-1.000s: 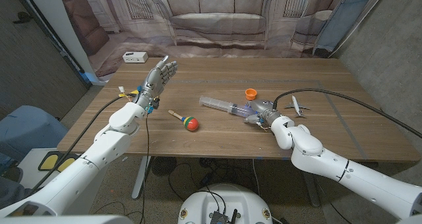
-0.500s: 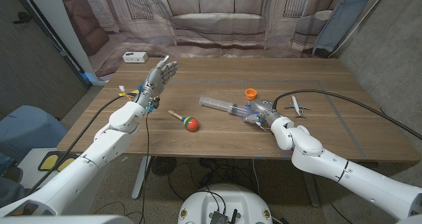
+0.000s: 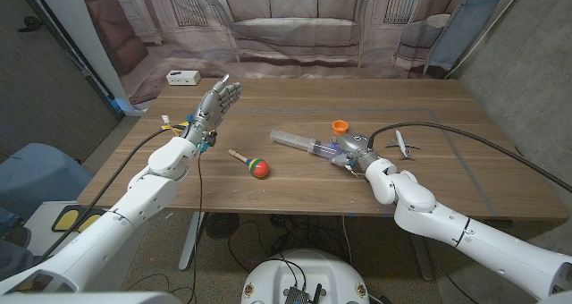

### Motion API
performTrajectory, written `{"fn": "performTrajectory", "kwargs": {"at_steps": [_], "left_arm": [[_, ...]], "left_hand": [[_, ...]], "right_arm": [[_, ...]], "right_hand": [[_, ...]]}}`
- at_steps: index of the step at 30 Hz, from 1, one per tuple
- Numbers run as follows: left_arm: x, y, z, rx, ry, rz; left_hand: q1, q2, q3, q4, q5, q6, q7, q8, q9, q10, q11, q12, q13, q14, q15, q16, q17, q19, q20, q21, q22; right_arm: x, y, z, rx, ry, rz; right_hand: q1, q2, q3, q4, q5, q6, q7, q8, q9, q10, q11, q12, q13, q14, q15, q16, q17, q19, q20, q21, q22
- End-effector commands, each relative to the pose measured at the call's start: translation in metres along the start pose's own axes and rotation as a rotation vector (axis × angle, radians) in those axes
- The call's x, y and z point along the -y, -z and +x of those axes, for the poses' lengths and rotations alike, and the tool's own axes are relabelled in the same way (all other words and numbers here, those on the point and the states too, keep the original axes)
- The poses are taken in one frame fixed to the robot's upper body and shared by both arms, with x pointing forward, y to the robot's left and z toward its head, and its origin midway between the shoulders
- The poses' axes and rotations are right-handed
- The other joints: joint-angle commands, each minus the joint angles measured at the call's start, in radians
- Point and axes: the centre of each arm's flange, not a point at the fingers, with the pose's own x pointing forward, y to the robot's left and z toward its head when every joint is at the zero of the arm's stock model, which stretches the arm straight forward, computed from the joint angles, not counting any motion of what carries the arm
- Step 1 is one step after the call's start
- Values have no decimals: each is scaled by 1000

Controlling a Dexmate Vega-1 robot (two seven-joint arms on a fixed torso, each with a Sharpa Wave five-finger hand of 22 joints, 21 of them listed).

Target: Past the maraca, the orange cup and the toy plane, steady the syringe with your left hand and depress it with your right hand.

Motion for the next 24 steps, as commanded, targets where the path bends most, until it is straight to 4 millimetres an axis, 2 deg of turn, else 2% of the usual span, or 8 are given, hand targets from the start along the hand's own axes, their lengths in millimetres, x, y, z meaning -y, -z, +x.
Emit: {"fn": "performTrajectory", "kwargs": {"at_steps": [1,2,6,10,18,24], "left_arm": [[0,1,1,-4,-7,-2],[0,1,1,-5,-6,-3],[0,2,2,-7,-5,-3],[0,2,2,-8,-7,-4],[0,2,2,-5,-9,-5],[1,1,2,-3,-8,-4]], "left_hand": [[5,6,4,-5,0,7,-2,-2,6,7,0,-5,5,9,-1,-3,5,0,12,-1,2],[5,7,4,-5,0,7,-3,-2,6,7,-1,-5,5,9,-1,-3,5,0,12,-1,2],[5,7,4,-5,0,7,-3,-2,6,8,-2,-4,5,10,-1,-3,5,0,12,-1,2],[5,7,3,-5,0,7,-3,-2,6,8,-1,-5,5,10,0,-3,5,0,12,-1,2],[5,8,3,-5,0,8,-3,-2,6,7,-2,-6,5,10,0,-3,5,0,11,-1,2],[5,8,3,-5,0,8,-3,-2,6,8,-1,-6,5,10,-1,-3,5,0,12,-1,2]], "right_arm": [[0,1,5,10,1,13],[0,2,5,13,4,10],[2,2,6,23,12,-1],[3,2,7,28,9,-8],[8,3,5,44,39,-6],[15,4,1,51,75,-15]], "right_hand": [[47,80,13,22,-6,32,-6,3,5,20,-2,4,5,14,-76,10,15,22,-28,9,3],[42,93,14,30,-8,36,-8,3,5,25,2,5,5,18,-75,11,17,22,-30,10,4],[43,116,23,39,-9,65,-9,8,4,35,0,4,5,31,-82,11,20,24,-31,14,5],[38,128,29,50,-11,101,-18,16,3,63,3,9,5,47,-81,12,22,29,-29,20,6],[38,141,53,68,-11,176,-28,29,-1,108,-8,14,4,83,-92,15,27,41,-30,35,10],[26,147,65,94,-11,205,-26,30,-2,139,-6,17,5,108,-93,18,32,54,-29,50,13]]}}
